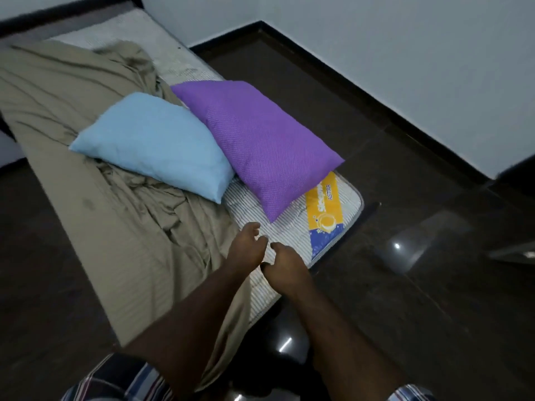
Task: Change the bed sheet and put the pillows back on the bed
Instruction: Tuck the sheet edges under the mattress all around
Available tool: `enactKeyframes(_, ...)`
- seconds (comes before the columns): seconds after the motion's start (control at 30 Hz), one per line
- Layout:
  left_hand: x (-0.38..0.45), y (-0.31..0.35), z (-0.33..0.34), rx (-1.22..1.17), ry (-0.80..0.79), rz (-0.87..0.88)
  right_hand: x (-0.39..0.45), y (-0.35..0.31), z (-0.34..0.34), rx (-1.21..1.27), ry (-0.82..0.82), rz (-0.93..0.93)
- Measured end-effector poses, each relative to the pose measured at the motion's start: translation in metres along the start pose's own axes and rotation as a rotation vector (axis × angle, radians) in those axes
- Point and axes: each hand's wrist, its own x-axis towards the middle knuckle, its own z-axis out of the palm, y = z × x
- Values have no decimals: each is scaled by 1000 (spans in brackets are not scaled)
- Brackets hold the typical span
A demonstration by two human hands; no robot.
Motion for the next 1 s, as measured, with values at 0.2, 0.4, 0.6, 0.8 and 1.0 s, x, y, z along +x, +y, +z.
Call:
enactKeyframes(0.2,35,46,46,-84,104,-118,76,36,-89,-23,-28,-60)
enactKeyframes(0.4,106,69,62,-257,185,-179,172,34,-144,49,-40,-116)
enactKeyframes(0.6,243,5,99,-384,370,-214,327,54,-181,102,72,47)
enactKeyframes(0.8,283,24,112,-692,500,-348,465,138,-172,735,42,265)
enactKeyframes(1.0,268,102,75,-543,857,-105,422,38,-159,1073,-191,220)
